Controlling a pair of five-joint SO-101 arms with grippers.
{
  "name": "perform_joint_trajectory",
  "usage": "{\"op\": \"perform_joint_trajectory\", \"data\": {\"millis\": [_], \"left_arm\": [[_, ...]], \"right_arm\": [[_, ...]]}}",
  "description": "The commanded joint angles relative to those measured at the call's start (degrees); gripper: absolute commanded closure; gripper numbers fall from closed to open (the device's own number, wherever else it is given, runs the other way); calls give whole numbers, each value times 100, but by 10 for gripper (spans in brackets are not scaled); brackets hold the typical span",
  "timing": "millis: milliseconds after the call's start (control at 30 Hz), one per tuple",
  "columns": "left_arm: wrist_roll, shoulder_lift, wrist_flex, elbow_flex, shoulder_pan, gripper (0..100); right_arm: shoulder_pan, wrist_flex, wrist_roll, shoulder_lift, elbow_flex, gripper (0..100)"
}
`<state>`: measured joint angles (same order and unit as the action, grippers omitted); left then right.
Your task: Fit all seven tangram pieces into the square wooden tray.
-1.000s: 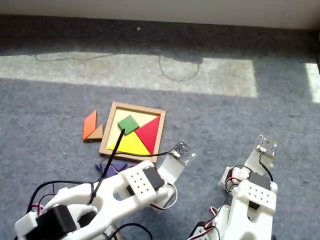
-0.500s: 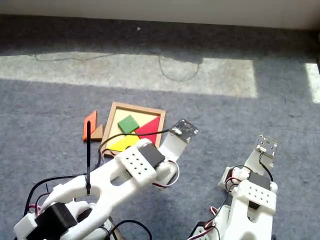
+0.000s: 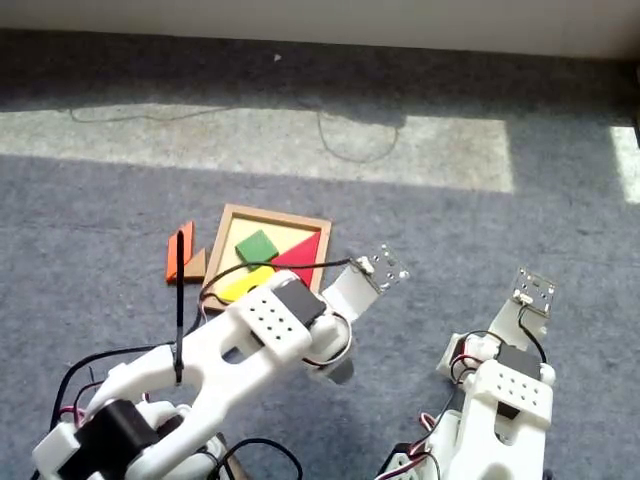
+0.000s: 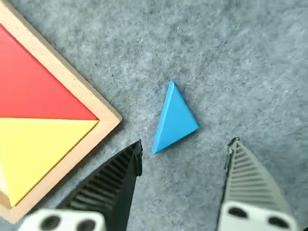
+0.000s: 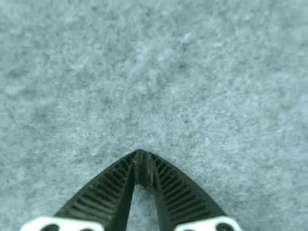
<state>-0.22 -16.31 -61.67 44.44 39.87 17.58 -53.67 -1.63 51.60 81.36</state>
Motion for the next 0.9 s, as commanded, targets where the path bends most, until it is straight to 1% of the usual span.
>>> {"op": "perform_joint_trajectory", "data": {"millis": [0,133,233,367,467,767,867], "left_arm": [[-422,330,448,-163,-75,736],[-448,954,492,-479,-57,736],[-677,1429,492,-734,-66,740],[-703,1842,492,-1024,-75,741],[-703,1868,492,-1051,-75,749],[-677,1868,475,-1033,-31,830],[-677,1842,343,-1068,-31,854]], "right_arm": [[136,40,53,40,13,994],[136,40,53,40,13,994],[136,40,53,40,13,994],[136,40,53,40,13,994],[136,40,53,40,13,994],[145,40,53,40,13,994],[145,40,53,40,13,994]]}}
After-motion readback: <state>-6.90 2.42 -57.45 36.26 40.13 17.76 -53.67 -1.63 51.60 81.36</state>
